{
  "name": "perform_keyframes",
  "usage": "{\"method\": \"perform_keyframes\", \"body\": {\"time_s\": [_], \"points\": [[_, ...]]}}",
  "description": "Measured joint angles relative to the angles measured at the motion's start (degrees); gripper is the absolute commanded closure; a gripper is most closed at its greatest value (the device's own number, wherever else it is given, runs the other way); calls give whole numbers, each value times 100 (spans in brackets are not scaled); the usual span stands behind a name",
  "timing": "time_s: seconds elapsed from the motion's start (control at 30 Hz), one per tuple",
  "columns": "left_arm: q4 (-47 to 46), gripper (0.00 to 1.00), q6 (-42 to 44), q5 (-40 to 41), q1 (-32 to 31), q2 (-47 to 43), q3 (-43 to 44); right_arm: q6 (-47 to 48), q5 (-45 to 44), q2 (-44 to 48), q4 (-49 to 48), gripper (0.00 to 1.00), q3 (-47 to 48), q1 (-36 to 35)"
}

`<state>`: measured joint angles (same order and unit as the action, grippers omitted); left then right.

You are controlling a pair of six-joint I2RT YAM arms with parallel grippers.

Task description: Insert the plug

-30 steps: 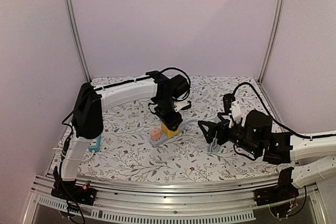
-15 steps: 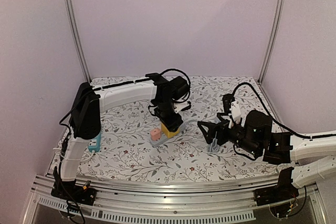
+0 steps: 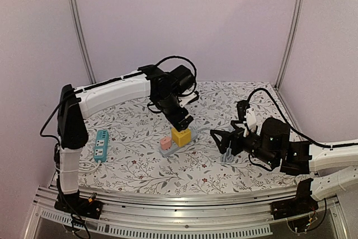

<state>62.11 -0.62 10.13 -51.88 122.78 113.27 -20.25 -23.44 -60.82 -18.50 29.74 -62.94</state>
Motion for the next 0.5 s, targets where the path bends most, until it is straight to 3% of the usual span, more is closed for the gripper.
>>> {"method": "perform_keyframes", "body": {"time_s": [0.33,0.5], "points": [[-435,0,-293,625,-13,-1558,-96,0,4,2,4,1,0,0],[-723,0,-855,868,-39,-2057,-546,-2,-4,105,7,1,0,0]]}}
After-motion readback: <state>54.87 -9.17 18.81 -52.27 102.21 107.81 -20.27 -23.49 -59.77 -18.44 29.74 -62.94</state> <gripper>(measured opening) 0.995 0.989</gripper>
